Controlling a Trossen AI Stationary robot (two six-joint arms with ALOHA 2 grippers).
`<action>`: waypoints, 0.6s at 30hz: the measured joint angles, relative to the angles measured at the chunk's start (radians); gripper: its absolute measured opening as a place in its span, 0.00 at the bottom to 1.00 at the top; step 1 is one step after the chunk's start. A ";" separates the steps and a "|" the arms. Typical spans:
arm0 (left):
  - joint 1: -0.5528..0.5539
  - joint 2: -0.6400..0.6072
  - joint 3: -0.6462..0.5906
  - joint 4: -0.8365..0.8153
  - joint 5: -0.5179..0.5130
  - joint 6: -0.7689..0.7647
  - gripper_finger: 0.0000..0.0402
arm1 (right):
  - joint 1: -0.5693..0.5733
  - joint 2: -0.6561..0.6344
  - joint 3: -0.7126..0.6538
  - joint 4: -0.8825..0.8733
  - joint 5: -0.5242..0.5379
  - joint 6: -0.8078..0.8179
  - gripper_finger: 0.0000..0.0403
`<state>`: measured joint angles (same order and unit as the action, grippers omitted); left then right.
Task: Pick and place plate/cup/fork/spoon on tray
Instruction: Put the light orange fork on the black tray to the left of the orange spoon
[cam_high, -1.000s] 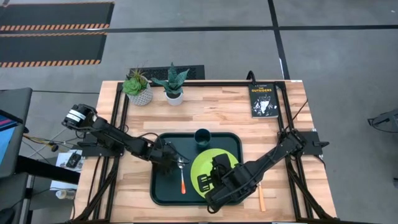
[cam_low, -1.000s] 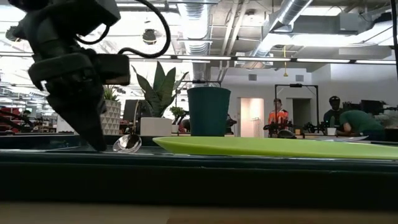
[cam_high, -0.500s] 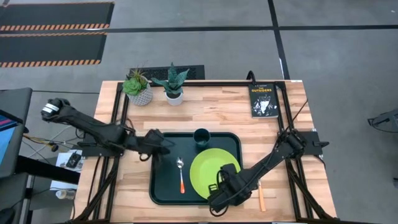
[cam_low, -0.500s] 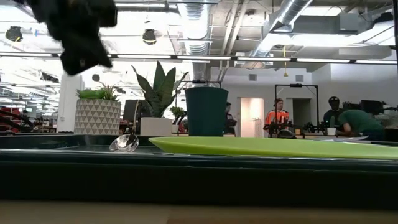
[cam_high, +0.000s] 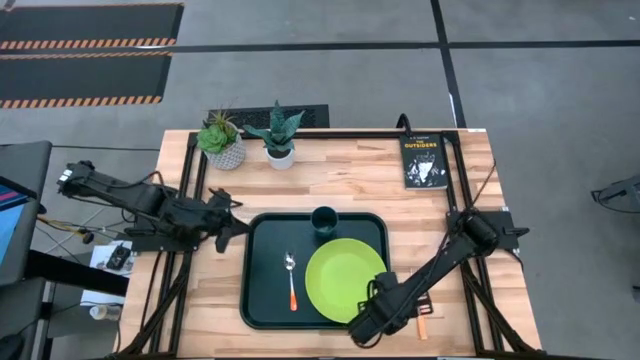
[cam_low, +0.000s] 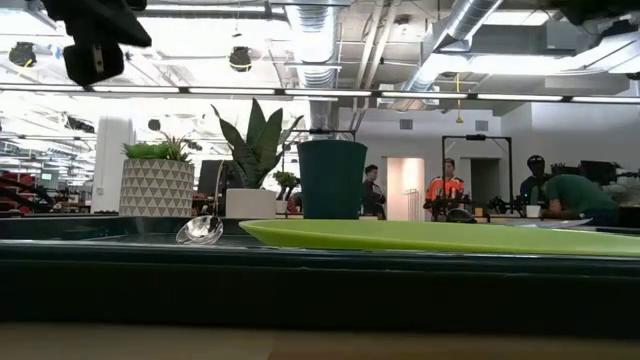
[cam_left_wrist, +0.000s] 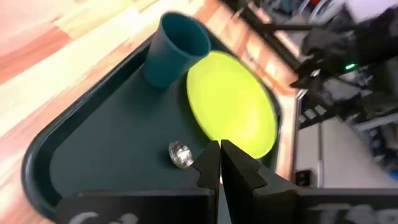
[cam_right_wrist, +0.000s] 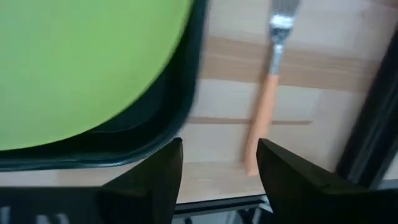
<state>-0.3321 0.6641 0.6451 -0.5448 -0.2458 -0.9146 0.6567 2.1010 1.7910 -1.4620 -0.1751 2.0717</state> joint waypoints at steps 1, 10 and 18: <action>0.000 -0.014 0.000 -0.003 -0.005 -0.010 0.00 | 0.000 -0.026 -0.037 0.016 -0.006 0.003 0.56; 0.000 -0.049 0.000 -0.062 -0.030 -0.014 0.06 | 0.067 -0.304 -0.473 0.335 -0.004 0.230 0.55; 0.000 -0.049 0.000 -0.073 -0.031 -0.014 0.20 | 0.117 -0.267 -0.640 0.584 -0.090 0.259 0.56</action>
<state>-0.3321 0.6151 0.6449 -0.6178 -0.2771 -0.9287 0.7733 1.8337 1.1505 -0.8784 -0.2646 2.3310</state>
